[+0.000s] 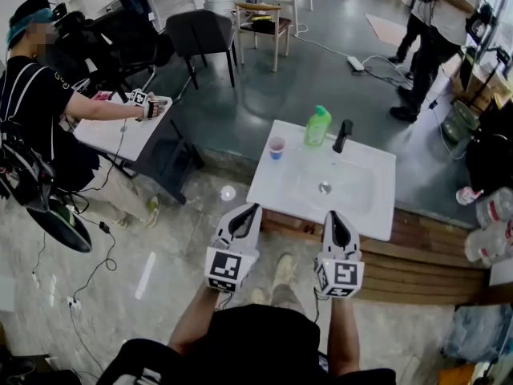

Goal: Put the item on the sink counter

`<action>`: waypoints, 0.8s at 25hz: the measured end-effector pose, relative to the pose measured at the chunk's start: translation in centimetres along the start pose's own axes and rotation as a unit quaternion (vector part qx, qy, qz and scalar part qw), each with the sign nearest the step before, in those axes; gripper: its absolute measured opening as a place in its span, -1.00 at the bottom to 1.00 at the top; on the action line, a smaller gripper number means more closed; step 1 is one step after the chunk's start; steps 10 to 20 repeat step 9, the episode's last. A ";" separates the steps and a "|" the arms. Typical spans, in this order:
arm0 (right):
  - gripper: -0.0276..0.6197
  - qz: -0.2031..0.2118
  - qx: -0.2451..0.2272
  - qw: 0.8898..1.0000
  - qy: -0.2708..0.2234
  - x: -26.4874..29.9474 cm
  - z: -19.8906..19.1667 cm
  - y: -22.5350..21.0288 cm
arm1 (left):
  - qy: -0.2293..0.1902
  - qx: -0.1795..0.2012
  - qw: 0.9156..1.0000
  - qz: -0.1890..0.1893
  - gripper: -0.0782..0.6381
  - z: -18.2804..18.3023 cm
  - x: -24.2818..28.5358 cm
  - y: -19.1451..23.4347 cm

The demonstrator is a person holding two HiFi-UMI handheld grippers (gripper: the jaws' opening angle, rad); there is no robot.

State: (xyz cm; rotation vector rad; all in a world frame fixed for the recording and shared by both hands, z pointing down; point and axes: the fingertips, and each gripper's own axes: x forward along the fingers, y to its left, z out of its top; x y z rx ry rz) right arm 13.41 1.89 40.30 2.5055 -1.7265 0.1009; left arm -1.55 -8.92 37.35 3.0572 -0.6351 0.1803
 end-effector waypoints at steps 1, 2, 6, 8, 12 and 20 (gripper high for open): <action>-0.92 0.001 0.000 1.000 0.000 0.0 0.0 0.0 | 0.001 -0.001 1.000 0.000 -0.77 0.1 0.0 0.0; -0.92 0.002 0.000 1.000 0.000 -0.1 0.0 0.0 | 0.002 -0.002 1.000 0.000 -0.77 0.1 -0.1 0.0; -0.92 0.003 -0.002 1.000 0.000 -0.1 0.3 0.1 | 0.009 -0.005 1.000 0.000 -0.77 -0.1 -0.2 -0.1; -0.92 0.004 -0.003 1.000 0.002 -0.1 0.1 0.1 | 0.009 -0.005 1.000 0.000 -0.77 -0.1 -0.3 -0.1; -0.92 0.004 -0.003 1.000 0.002 -0.2 0.0 0.1 | 0.009 -0.004 1.000 -0.001 -0.77 -0.1 -0.3 -0.1; -0.92 0.004 -0.003 1.000 0.002 -0.2 0.0 0.1 | 0.009 -0.004 1.000 -0.001 -0.77 -0.1 -0.3 -0.1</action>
